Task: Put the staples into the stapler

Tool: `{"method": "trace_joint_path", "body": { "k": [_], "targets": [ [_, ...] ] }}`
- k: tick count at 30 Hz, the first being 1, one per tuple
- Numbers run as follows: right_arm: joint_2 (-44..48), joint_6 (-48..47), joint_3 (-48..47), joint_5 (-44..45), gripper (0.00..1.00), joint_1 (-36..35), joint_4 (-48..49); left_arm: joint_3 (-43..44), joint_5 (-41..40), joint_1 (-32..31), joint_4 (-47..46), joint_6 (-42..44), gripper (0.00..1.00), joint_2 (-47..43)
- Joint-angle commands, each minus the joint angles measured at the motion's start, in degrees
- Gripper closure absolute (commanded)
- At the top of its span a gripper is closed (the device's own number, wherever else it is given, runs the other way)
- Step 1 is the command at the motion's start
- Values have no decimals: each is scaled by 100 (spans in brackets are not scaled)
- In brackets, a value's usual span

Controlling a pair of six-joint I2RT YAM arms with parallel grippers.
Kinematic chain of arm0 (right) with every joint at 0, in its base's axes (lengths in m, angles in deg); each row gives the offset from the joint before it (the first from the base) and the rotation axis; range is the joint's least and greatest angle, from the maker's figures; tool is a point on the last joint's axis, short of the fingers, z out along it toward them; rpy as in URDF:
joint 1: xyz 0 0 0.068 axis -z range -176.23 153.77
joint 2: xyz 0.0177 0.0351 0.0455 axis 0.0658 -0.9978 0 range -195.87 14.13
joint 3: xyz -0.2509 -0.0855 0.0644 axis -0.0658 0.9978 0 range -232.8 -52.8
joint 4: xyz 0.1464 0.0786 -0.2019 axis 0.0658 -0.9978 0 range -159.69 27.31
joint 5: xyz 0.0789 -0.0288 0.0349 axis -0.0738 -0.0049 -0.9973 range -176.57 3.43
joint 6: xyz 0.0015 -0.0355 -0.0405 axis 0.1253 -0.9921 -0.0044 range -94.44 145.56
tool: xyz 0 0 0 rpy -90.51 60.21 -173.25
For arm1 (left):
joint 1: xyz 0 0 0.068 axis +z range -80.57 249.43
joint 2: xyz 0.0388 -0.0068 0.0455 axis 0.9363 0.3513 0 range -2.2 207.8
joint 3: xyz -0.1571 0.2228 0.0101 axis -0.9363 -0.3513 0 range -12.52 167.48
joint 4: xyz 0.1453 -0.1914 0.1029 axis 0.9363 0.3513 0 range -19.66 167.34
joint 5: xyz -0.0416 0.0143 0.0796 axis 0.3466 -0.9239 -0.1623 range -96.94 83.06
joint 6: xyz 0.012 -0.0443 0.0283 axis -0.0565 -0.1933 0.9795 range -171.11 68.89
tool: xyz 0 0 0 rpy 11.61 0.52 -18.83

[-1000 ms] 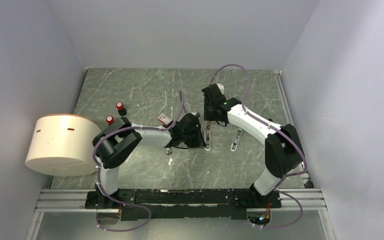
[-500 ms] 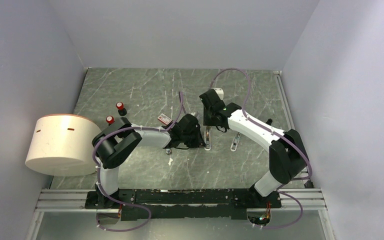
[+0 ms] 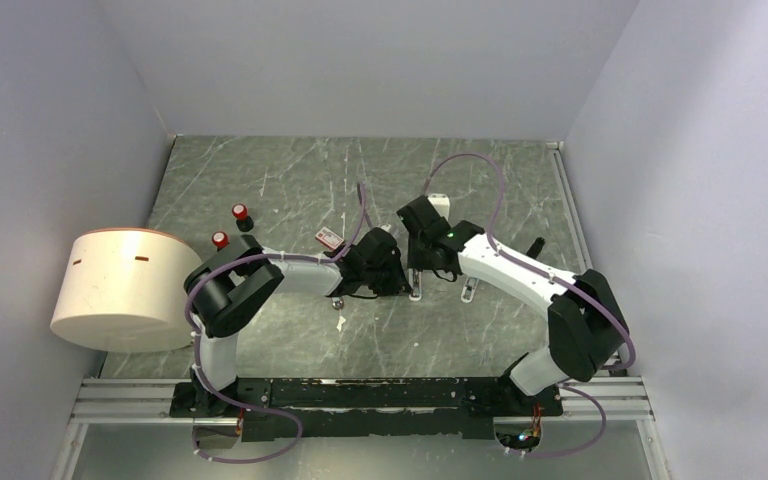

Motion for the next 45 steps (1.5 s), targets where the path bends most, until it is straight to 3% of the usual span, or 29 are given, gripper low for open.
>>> {"method": "trace_joint_path", "body": {
  "k": [1, 13, 26, 45],
  "targets": [
    [144, 424, 241, -132, 72, -120, -123, -74, -342, -115, 394, 105, 87, 332],
    [4, 723, 796, -246, 72, -295, 203, -163, -371, -116, 320, 49, 88, 181],
    [-495, 830, 998, -168, 71, -306, 494, -179, -847, -116, 863, 80, 84, -689],
    [-142, 563, 219, 129, 45, -297, -264, 7, -1512, -107, 1540, 422, 77, -1216]
  ]
}}
